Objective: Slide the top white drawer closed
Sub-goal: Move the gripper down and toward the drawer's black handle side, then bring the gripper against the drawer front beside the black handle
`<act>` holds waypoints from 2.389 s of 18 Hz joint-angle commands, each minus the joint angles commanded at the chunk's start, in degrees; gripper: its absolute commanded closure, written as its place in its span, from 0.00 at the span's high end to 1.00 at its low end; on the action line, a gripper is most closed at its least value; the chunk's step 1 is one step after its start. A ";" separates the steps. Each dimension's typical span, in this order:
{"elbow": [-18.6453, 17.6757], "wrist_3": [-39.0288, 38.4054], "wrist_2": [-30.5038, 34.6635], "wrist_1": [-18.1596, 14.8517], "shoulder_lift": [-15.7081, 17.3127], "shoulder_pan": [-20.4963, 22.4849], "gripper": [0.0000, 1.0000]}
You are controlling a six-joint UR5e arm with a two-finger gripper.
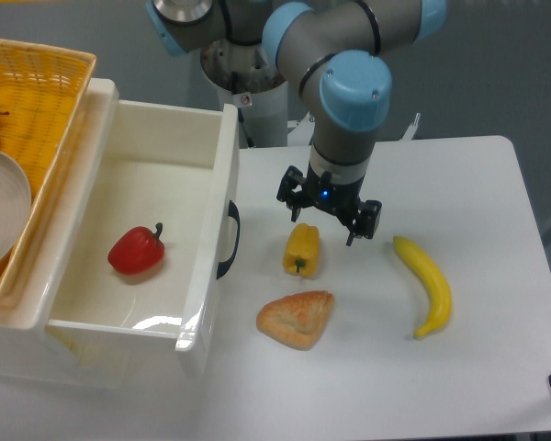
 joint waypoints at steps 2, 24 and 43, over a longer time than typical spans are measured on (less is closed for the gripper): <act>-0.09 -0.44 0.00 0.00 -0.18 0.18 1.00; 0.53 -15.38 -5.62 -0.26 -9.06 -1.14 1.00; 0.09 -15.65 -8.00 -1.58 -9.59 -3.78 1.00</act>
